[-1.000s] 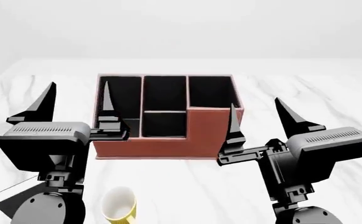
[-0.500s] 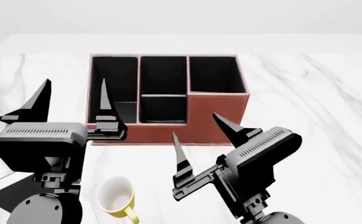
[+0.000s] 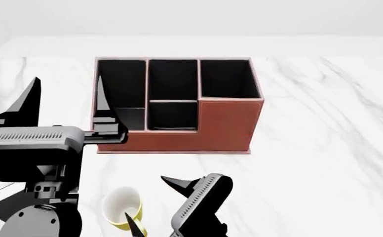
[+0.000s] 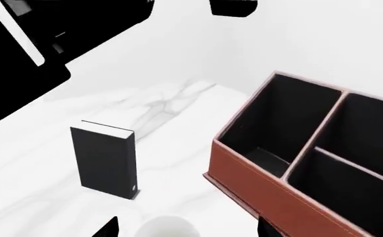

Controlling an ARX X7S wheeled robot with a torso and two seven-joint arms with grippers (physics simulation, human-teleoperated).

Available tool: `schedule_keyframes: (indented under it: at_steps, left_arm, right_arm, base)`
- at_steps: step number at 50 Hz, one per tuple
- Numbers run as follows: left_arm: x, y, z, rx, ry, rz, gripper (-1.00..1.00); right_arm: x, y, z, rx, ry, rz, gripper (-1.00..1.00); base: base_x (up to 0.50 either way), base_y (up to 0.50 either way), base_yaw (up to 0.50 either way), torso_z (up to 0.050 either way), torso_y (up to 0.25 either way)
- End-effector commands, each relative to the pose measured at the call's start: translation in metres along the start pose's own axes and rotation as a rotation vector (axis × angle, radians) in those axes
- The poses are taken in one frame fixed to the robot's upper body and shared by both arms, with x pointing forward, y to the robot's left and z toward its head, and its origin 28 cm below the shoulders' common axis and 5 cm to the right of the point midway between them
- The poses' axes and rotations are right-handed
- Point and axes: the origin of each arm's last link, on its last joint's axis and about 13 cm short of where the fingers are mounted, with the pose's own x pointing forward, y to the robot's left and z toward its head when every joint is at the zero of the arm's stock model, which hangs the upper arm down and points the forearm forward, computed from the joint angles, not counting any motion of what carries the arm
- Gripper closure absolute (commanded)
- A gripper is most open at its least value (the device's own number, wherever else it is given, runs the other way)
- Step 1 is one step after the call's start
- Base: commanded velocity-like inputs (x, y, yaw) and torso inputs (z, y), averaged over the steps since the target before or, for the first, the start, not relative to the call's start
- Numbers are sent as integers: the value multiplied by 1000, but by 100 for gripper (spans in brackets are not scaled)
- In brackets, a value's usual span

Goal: Pick up the yellow and white mug and place it to the right of the caddy.

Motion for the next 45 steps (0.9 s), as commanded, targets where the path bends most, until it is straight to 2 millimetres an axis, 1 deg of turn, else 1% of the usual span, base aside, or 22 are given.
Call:
schedule_keyframes:
  at_steps: [1,16,32,45]
  left_arm:
    - [0,1,1,4,7,5,-100]
    - [0,0,2,-3,12,-4,-100]
    - [0,1,3,-11,18,-14,-100]
    - [-1,1,4,-20,19,-28,-100]
  right_arm:
    - [-1,15,-13,23,46,74,-100]
    - [-2,24,-36,83,101,92,-100]
    - [3,20,-53,99,157,76,-100]
    - [15,17,-65,114,200,94,-100]
  base:
    - [0,0,0,0,0]
    - [0,0,0,0,0]
    - [0,0,0,0,0]
    - [0,0,0,0,0]
